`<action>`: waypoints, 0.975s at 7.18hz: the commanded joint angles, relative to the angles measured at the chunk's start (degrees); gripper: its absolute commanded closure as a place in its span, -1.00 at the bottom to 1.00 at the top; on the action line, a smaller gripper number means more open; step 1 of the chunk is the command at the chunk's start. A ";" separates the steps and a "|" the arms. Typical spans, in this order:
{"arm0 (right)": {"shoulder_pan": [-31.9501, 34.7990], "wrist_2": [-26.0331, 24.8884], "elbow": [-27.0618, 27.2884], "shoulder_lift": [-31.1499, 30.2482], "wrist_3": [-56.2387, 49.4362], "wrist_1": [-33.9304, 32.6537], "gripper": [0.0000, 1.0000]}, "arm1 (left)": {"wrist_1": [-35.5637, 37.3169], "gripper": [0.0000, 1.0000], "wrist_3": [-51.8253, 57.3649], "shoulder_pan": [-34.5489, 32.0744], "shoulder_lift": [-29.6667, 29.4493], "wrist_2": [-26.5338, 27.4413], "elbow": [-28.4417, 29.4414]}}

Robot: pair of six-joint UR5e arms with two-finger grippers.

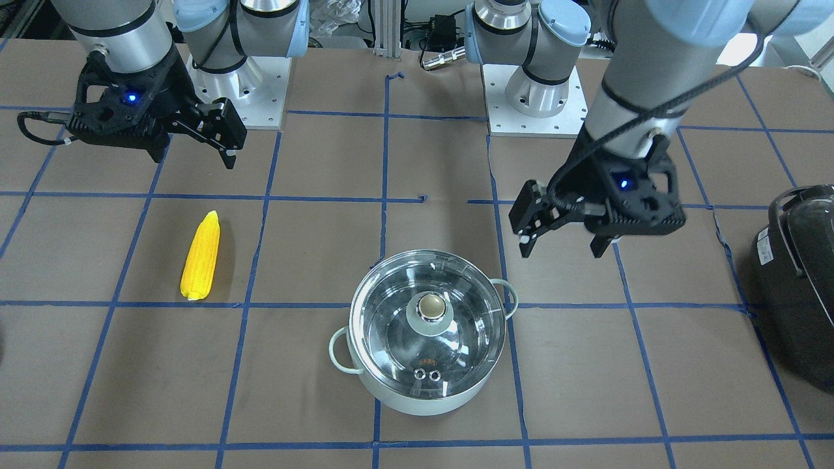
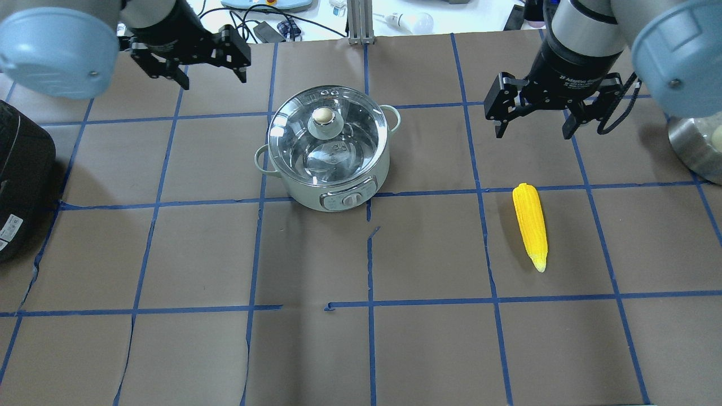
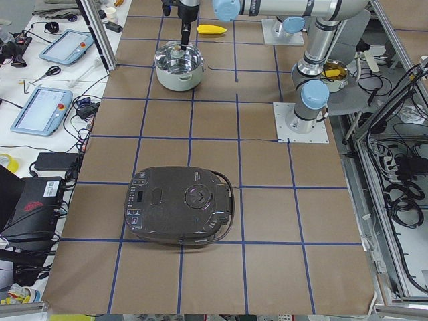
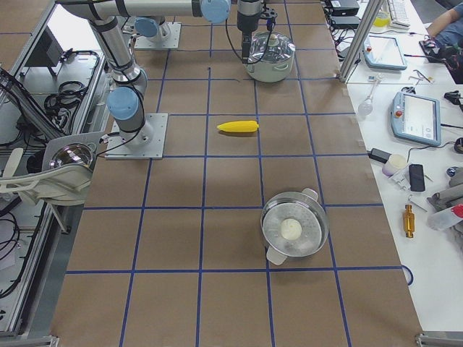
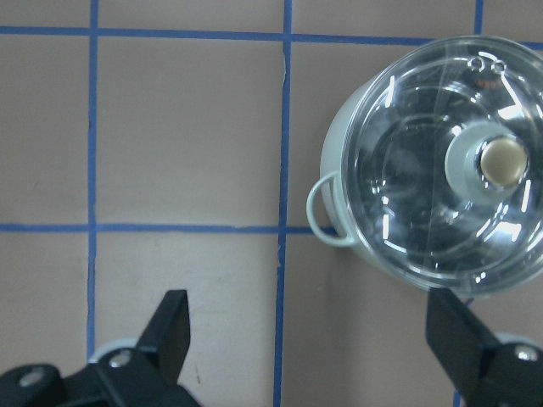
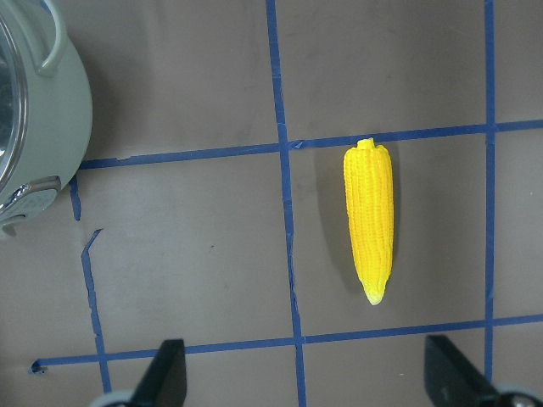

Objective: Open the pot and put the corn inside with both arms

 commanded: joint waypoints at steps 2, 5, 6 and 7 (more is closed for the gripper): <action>-0.69 -2.12 -0.26 0.01 0.07 0.00 -1.00 | 3.64 -0.96 -11.82 -9.55 -14.19 0.63 10.41; -6.37 -4.15 0.09 1.32 -0.36 -0.87 -1.00 | 4.33 -0.95 -11.32 -10.10 -15.89 0.63 7.30; -8.93 -3.98 0.43 1.50 -4.46 -0.69 -1.00 | 5.03 -0.95 -11.23 -10.10 -15.71 0.63 5.71; -11.13 -3.72 2.53 1.85 -7.37 -2.60 -1.00 | 4.17 -0.95 -11.31 -10.36 -15.10 0.63 5.43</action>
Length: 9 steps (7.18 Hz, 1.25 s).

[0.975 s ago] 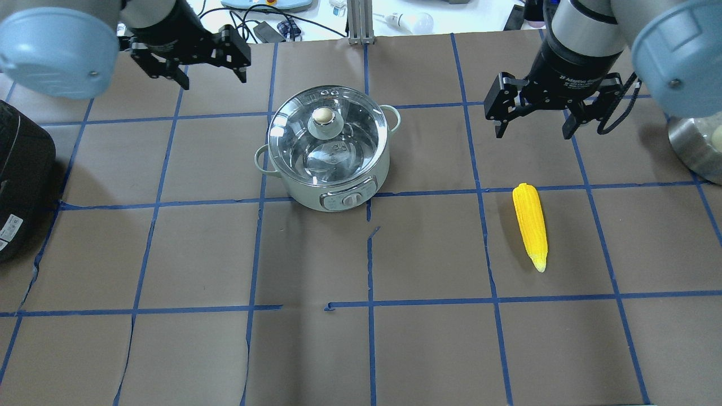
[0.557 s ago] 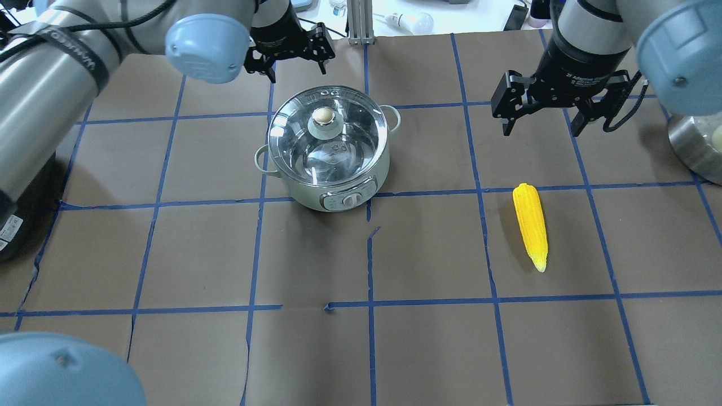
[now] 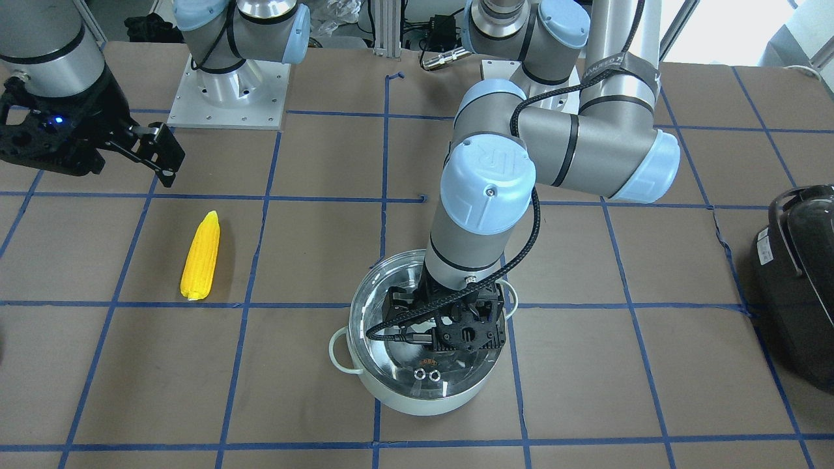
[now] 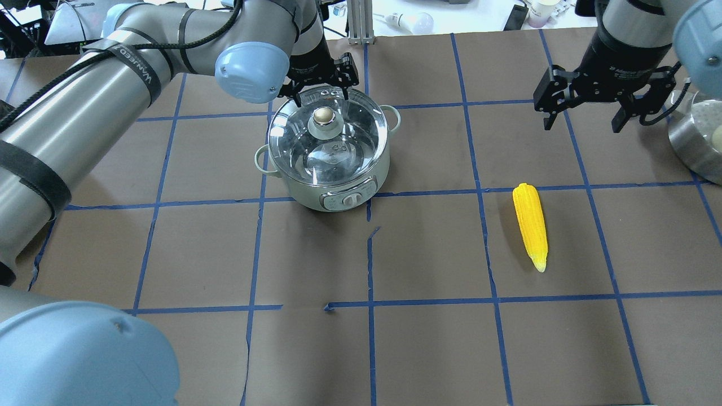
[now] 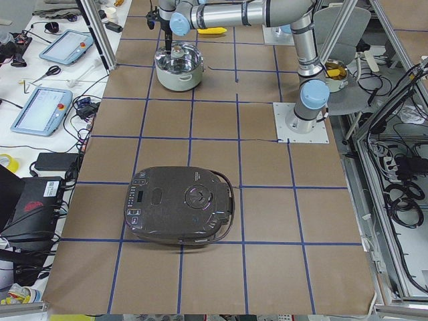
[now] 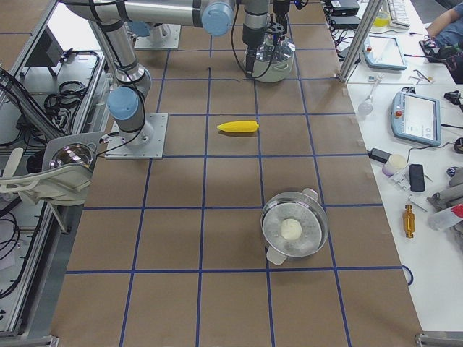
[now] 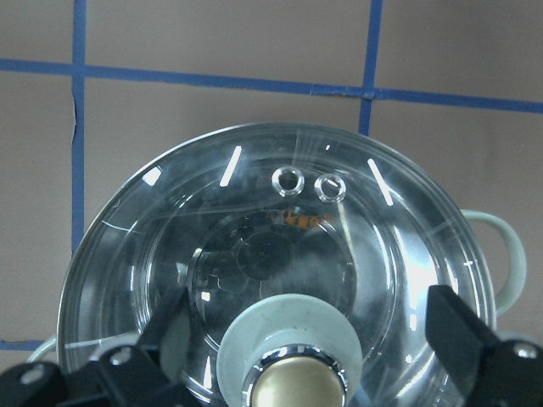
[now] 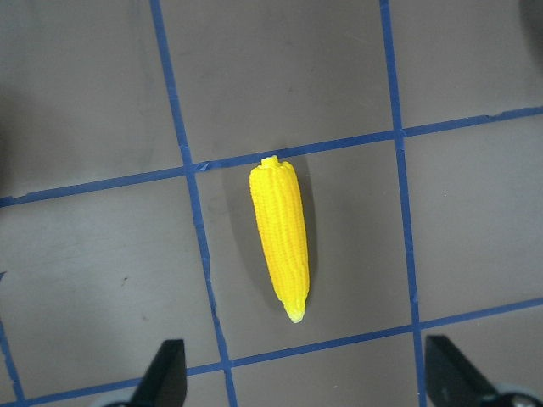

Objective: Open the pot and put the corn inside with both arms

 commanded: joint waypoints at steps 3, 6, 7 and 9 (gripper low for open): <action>-6.66 0.88 16.74 1.41 -12.52 -20.27 -1.00 | -0.58 -0.78 -0.06 -1.46 0.65 0.15 -1.94; -3.87 6.29 24.34 6.15 -11.99 -34.10 -1.00 | -0.67 0.07 0.12 -1.64 1.97 0.24 -2.90; -2.89 5.72 25.31 6.68 -12.51 -34.74 -1.00 | -0.41 0.11 0.12 -1.64 2.05 0.24 -3.61; -2.88 5.89 30.22 10.17 -12.78 -42.59 -1.00 | 0.11 0.14 0.21 -1.64 1.79 0.24 -3.61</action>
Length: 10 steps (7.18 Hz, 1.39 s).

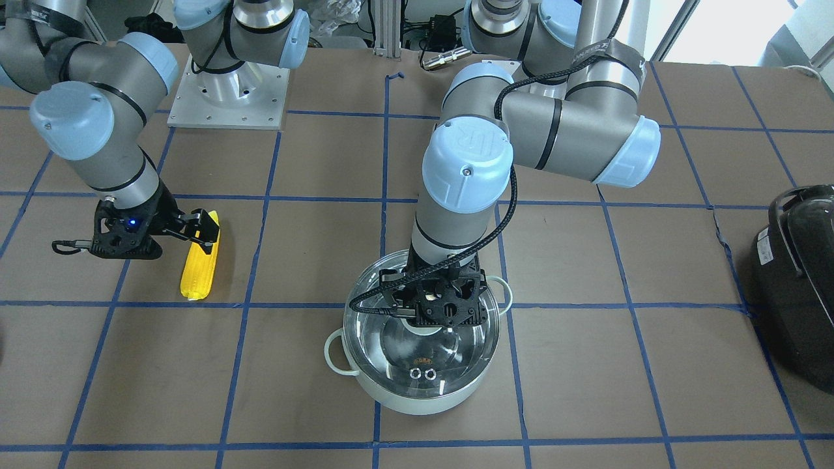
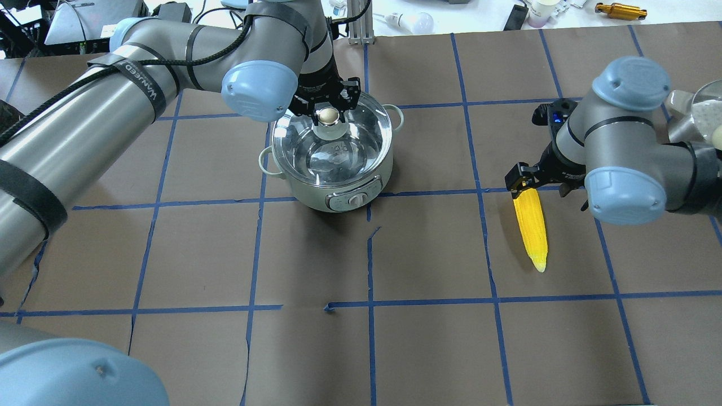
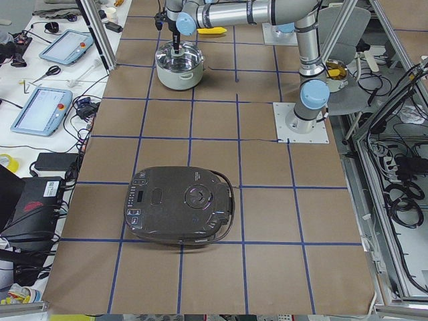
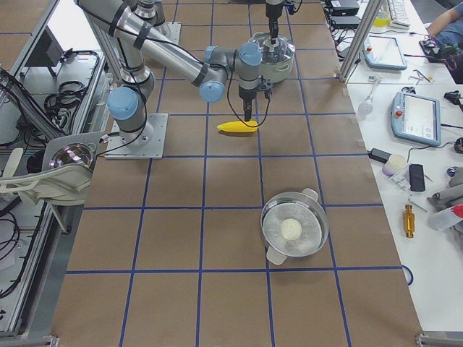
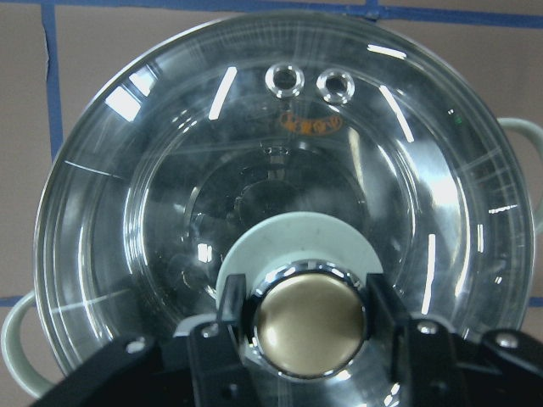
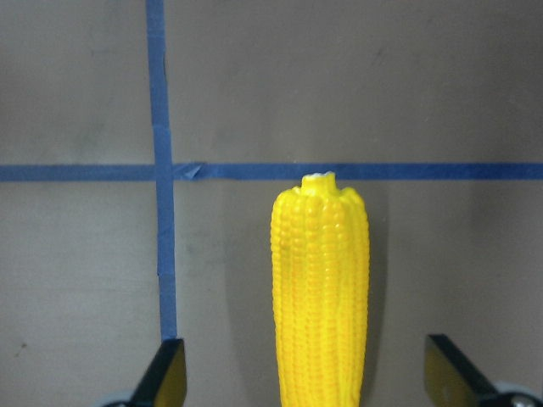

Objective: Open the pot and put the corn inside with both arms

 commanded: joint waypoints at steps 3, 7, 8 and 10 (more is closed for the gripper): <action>0.20 -0.57 4.31 5.27 -0.52 -8.92 -1.00 | -2.76 0.89 0.07 1.12 3.19 -0.01 2.88; 0.11 -2.25 4.58 5.63 -0.26 -8.66 0.00 | -17.55 0.94 18.67 22.52 9.37 -0.89 8.18; 0.11 -2.42 4.41 5.72 0.53 -8.66 0.87 | -17.37 0.97 24.27 26.93 8.85 -0.63 5.64; 0.20 -2.85 2.31 5.11 1.06 -8.92 1.00 | -4.53 1.00 30.19 35.54 7.44 -0.89 -5.49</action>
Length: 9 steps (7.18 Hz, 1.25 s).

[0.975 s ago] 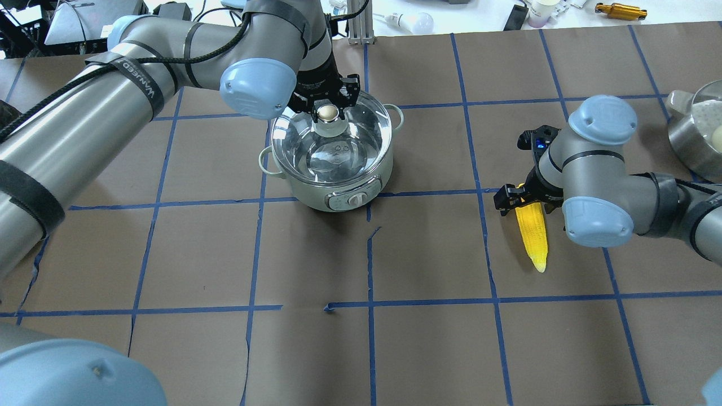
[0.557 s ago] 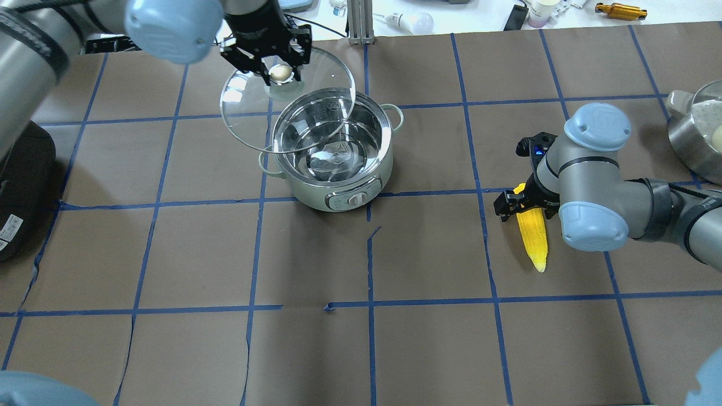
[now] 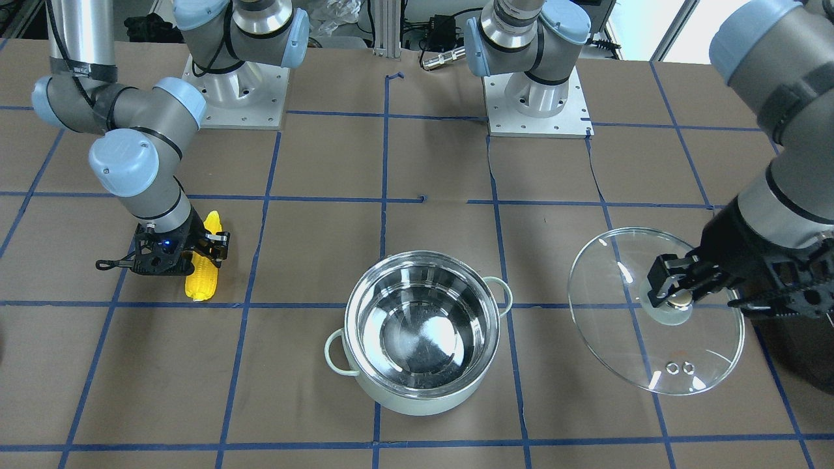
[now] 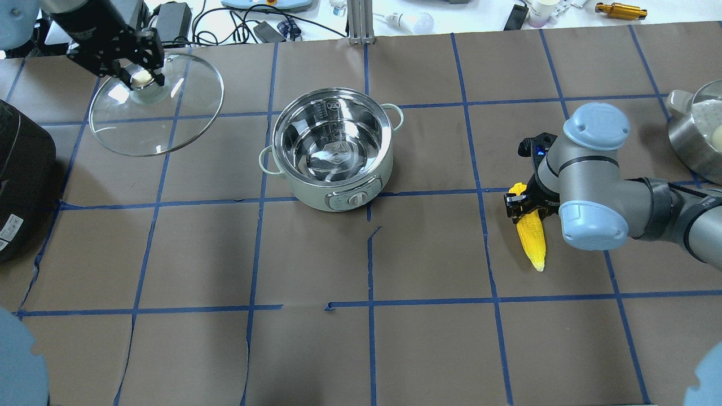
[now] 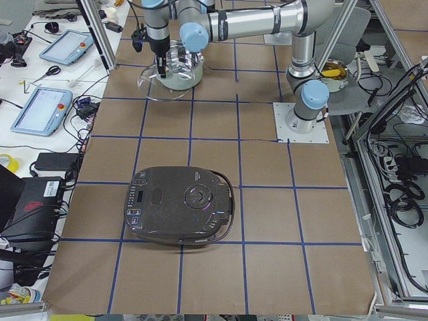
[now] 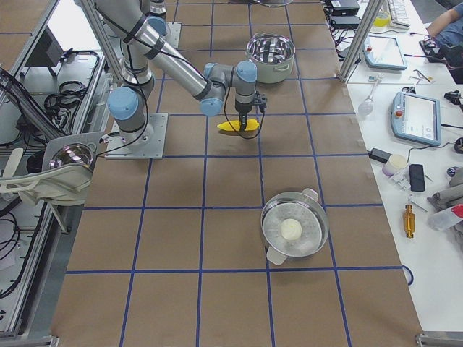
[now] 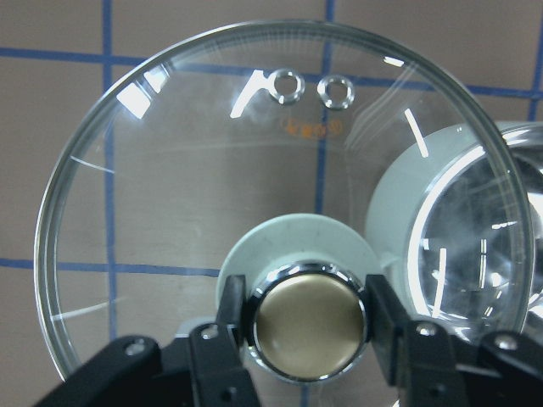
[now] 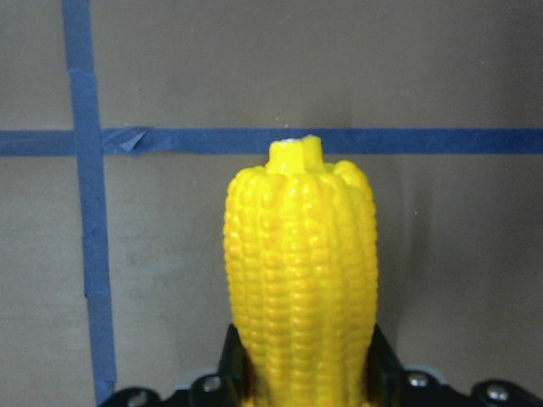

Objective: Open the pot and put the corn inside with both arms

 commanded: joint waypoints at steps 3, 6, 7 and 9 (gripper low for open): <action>5.32 -0.21 -20.34 -0.73 6.67 13.75 1.00 | 27.72 1.00 7.26 6.95 -3.85 -0.15 -19.09; 17.97 -0.56 -41.45 1.63 23.22 32.48 1.00 | 27.77 1.00 6.74 7.13 -5.87 -0.33 -20.77; 22.53 -0.74 -46.29 4.25 30.99 33.92 1.00 | 28.55 1.00 6.83 7.22 -5.88 -0.15 -22.09; 27.57 -0.74 -53.43 11.45 37.99 33.85 1.00 | 28.46 1.00 6.57 7.31 -6.05 -0.24 -22.53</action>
